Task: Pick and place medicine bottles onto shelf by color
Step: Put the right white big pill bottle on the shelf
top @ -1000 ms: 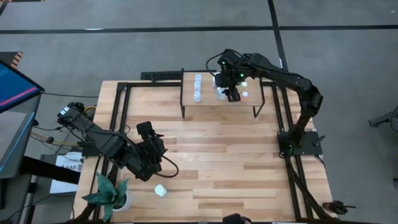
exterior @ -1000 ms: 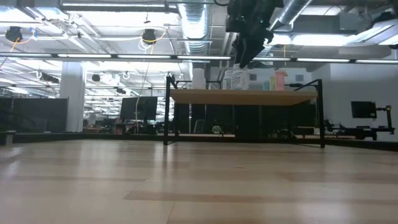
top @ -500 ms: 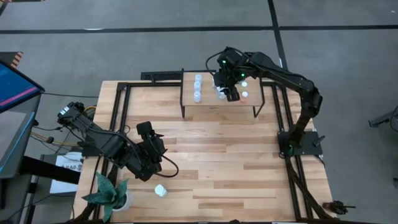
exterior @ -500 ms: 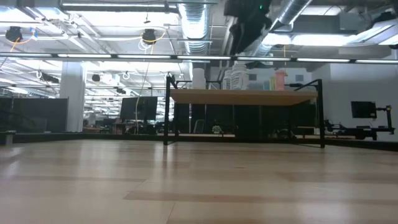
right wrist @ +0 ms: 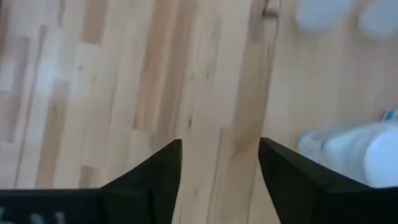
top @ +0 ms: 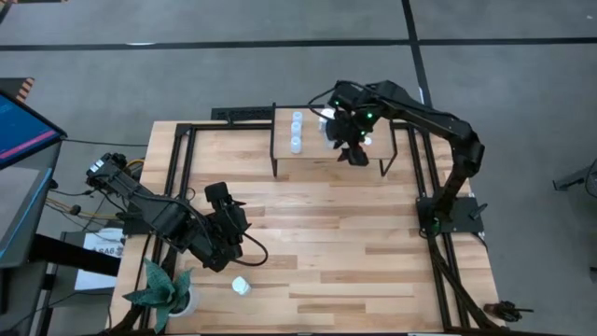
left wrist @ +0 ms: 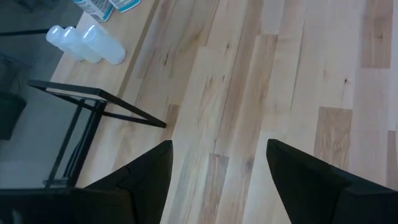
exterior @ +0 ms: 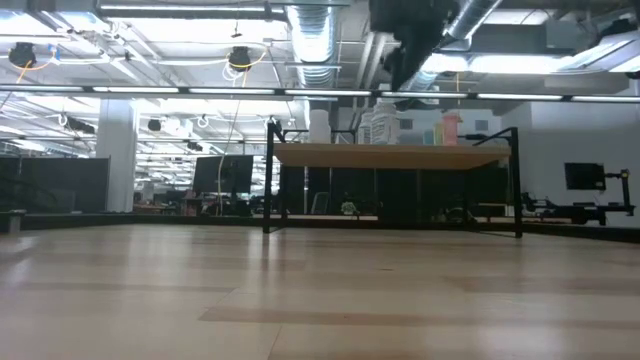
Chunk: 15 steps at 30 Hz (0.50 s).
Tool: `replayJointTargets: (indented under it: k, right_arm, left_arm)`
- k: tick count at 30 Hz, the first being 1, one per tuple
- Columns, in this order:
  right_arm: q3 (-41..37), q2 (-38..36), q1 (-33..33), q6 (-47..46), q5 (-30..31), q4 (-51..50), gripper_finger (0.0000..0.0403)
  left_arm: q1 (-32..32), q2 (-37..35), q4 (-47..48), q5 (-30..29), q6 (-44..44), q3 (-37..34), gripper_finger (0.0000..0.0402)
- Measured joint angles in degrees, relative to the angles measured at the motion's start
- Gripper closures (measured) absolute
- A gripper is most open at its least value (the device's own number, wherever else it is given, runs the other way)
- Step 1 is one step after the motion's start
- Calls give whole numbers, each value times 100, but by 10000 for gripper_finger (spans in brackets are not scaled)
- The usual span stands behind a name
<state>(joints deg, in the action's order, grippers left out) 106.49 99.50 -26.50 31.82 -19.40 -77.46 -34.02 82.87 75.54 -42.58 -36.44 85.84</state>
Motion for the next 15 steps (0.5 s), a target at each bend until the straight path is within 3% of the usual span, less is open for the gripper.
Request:
replayJointTargets:
  k: [6,15]
  right_arm:
    - [-489,2,6,-12,328,-24,242]
    - [-686,-26,-242,-44,509,718,361]
  left_arm:
    - [-2,0,-1,-1,1,0,155]
    - [-2,0,-1,-6,-74,0,155]
